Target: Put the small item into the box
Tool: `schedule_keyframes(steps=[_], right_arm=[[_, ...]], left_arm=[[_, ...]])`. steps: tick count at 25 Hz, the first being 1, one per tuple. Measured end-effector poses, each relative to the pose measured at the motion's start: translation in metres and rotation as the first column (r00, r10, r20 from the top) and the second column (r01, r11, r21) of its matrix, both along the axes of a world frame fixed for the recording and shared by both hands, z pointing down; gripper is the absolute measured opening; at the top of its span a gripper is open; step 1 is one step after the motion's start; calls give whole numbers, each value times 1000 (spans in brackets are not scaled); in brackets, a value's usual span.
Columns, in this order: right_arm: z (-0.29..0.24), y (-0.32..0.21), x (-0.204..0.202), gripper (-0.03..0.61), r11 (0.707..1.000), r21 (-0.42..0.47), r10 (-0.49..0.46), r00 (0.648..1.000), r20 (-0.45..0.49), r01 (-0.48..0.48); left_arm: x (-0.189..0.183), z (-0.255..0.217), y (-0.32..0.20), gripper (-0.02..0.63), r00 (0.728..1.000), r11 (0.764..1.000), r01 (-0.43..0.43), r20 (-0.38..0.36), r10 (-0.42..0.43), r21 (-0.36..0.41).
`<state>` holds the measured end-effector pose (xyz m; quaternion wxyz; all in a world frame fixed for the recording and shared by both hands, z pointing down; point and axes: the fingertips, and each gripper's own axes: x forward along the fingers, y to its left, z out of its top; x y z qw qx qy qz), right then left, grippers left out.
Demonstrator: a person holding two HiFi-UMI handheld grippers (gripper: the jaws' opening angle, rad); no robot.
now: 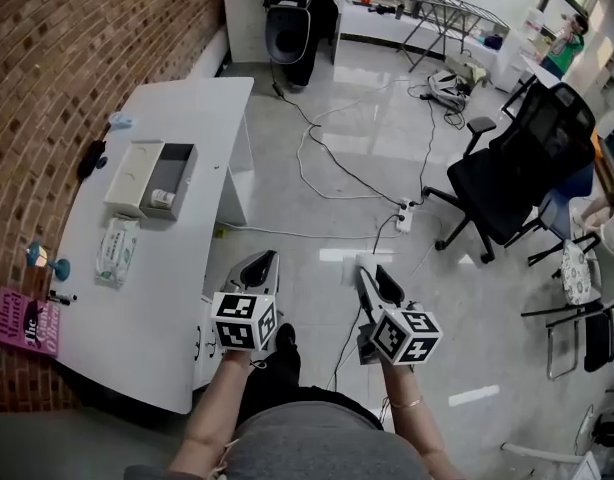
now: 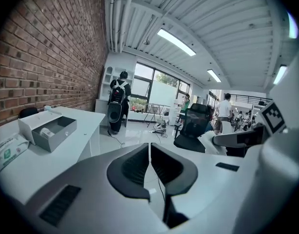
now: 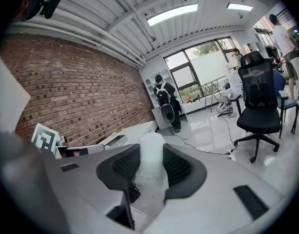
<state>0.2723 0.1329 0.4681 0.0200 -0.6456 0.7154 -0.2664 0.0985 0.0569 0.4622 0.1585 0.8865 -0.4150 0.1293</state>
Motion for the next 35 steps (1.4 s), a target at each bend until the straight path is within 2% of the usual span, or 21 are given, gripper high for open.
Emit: schedule_keyframes(steps=[10, 21, 28, 35], right_arm=[[-1, -105, -22, 150, 999, -19, -46, 999, -17, 46], [-3, -179, -50, 150, 991, -13, -135, 991, -11, 135], [-3, -235, -70, 150, 975, -4, -220, 975, 10, 220], [-6, -307, -106, 150, 923, 1, -385, 923, 10, 385]], left_arm=[[-26, 0, -94, 31, 999, 999, 45, -1, -45, 0], [-69, 7, -143, 31, 987, 987, 158, 4, -158, -13], [-97, 7, -174, 31, 966, 966, 259, 16, -258, -7], [-130, 4, -209, 31, 912, 912, 409, 15, -409, -5]])
